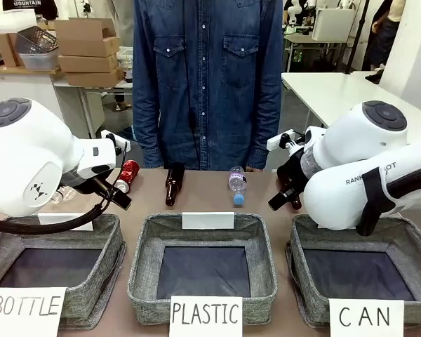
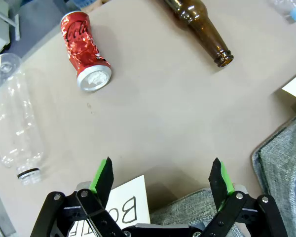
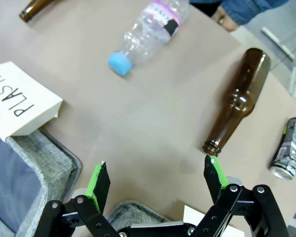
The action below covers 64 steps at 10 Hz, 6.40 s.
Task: Sort the can waste into the basket.
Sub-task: Pick up the can waste from the table and place it in the right Fabric basket.
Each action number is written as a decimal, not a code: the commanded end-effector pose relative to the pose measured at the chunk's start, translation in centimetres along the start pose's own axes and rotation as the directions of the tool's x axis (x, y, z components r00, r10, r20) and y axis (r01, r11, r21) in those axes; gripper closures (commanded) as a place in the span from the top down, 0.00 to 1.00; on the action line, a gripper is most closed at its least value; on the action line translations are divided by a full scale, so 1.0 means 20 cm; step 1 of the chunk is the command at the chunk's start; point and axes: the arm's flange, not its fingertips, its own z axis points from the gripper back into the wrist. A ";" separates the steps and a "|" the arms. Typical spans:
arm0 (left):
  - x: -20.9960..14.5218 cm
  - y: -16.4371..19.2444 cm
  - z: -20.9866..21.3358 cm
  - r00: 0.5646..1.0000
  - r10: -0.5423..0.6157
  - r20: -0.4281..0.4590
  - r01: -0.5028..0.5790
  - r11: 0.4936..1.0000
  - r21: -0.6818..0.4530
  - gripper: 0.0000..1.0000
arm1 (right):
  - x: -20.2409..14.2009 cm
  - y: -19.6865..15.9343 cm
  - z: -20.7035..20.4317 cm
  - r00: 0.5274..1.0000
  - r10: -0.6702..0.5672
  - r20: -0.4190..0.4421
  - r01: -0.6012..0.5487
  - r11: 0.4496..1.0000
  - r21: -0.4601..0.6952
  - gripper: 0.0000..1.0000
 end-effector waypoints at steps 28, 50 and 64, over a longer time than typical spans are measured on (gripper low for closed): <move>-0.72 0.89 1.15 0.775 0.611 0.159 0.022 0.227 -0.974 1.00 | -0.64 -0.90 1.23 0.673 -0.717 -0.182 0.441 0.190 0.877 1.00; -0.72 0.89 1.15 0.775 0.611 0.159 0.022 0.227 -0.974 1.00 | -0.09 -1.35 -0.22 0.660 -0.716 -0.230 0.696 0.697 -0.173 1.00; -0.72 0.89 1.15 0.775 0.611 0.159 0.022 0.227 -0.974 1.00 | -0.03 -1.35 -0.58 0.668 -0.706 -0.235 0.684 0.707 -0.182 0.00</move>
